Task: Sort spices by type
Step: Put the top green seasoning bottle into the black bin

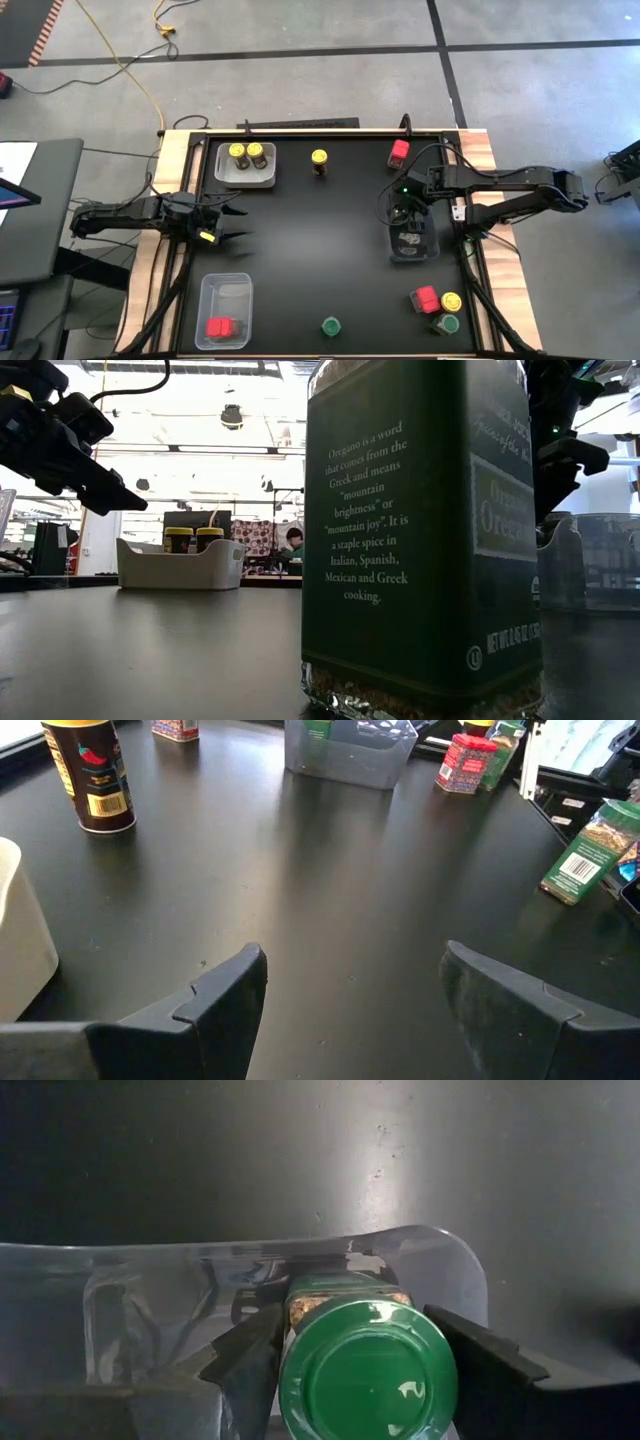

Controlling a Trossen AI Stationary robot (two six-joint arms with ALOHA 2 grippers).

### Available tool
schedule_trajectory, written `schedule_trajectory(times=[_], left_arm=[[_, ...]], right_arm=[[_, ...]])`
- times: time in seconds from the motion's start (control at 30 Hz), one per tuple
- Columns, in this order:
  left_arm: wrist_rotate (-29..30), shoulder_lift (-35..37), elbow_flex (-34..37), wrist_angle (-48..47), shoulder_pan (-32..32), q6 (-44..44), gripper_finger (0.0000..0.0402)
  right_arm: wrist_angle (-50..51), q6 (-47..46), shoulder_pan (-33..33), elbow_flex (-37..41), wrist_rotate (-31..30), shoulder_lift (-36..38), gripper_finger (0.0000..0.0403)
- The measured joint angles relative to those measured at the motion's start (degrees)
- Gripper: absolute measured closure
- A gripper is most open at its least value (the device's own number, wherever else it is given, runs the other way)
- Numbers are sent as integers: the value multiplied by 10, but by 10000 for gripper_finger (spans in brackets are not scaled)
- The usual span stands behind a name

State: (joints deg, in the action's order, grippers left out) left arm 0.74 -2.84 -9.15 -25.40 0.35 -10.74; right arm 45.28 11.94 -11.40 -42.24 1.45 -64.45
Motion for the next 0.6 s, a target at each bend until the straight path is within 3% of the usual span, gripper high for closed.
schedule_trajectory(times=[0.6], left_arm=[[0, 0, 0, 0, 0, 0, 116]], right_arm=[[-14, 1, 0, 0, 0, 0, 137]])
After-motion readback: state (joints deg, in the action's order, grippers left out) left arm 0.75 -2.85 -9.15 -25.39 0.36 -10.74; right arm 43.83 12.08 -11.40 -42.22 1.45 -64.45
